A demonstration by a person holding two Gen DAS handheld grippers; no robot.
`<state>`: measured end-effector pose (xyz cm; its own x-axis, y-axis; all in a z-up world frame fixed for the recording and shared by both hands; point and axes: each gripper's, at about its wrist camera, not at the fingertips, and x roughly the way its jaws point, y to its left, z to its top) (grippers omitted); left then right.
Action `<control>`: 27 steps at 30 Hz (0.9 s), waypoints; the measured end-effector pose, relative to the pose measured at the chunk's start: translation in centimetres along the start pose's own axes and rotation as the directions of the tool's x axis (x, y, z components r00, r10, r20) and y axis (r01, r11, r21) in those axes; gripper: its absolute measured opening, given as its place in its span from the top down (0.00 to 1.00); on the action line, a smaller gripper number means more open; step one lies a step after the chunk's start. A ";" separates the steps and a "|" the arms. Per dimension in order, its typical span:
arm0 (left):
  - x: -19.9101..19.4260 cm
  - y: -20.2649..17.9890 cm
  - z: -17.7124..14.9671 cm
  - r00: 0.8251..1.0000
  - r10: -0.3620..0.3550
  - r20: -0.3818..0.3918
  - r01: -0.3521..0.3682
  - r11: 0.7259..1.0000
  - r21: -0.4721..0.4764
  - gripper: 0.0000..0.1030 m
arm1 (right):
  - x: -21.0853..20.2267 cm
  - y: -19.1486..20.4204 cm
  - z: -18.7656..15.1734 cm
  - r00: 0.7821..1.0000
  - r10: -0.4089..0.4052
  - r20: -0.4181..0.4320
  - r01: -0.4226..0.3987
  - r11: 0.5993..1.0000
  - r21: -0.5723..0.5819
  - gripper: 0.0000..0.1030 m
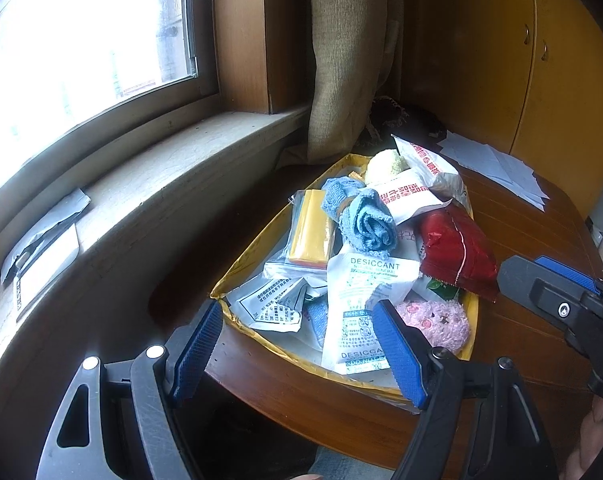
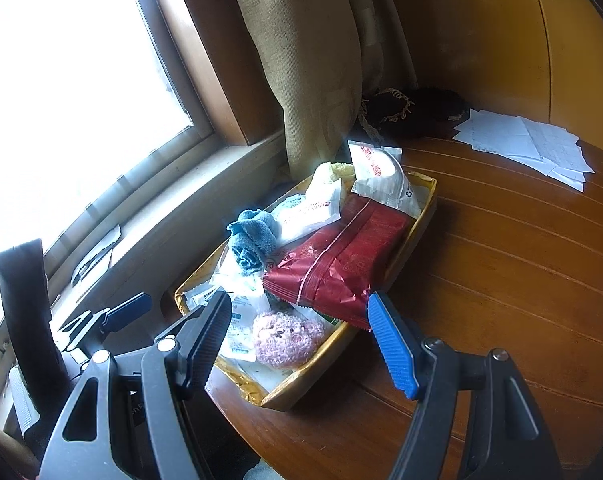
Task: Organize soft objects
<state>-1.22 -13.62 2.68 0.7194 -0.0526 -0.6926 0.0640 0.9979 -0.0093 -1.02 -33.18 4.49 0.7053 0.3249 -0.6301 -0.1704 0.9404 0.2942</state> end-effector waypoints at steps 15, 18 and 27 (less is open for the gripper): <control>0.0 0.0 0.0 1.000 -0.015 -0.018 0.014 1.000 -0.006 0.22 | 0.4 0.8 0.0 1.000 0.006 0.001 -0.006 1.000 -0.007 0.32; -0.2 0.1 0.0 1.000 -0.003 -0.011 0.003 1.000 -0.003 0.22 | 0.3 0.9 0.1 1.000 0.010 0.004 -0.010 1.000 -0.011 0.32; 0.4 -0.7 0.0 0.999 -0.016 -0.030 0.016 1.000 0.016 0.22 | 0.5 0.4 0.0 1.000 0.009 -0.001 -0.009 1.000 0.006 0.32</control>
<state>-1.01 -14.29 2.39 0.6971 -0.0669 -0.7139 0.0863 0.9962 -0.0091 -0.74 -32.67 4.24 0.7031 0.3332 -0.6281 -0.1727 0.9370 0.3037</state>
